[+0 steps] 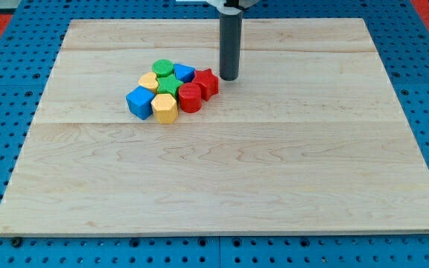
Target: Push the red circle into the green star
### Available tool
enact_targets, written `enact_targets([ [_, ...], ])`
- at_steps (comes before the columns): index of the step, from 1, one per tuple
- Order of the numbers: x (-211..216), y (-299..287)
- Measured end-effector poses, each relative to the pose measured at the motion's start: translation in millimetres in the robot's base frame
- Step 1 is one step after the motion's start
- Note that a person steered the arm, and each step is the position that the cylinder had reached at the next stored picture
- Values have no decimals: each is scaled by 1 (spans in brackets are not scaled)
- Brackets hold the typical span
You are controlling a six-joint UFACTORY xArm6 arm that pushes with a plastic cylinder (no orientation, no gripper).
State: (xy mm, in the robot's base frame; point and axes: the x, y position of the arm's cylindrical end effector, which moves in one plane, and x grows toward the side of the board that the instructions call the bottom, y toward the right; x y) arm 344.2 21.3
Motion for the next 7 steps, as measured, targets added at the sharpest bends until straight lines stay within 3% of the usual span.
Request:
enact_targets([
  [1, 9, 32],
  [2, 55, 31],
  [3, 71, -11],
  [5, 62, -71],
  [7, 40, -94],
])
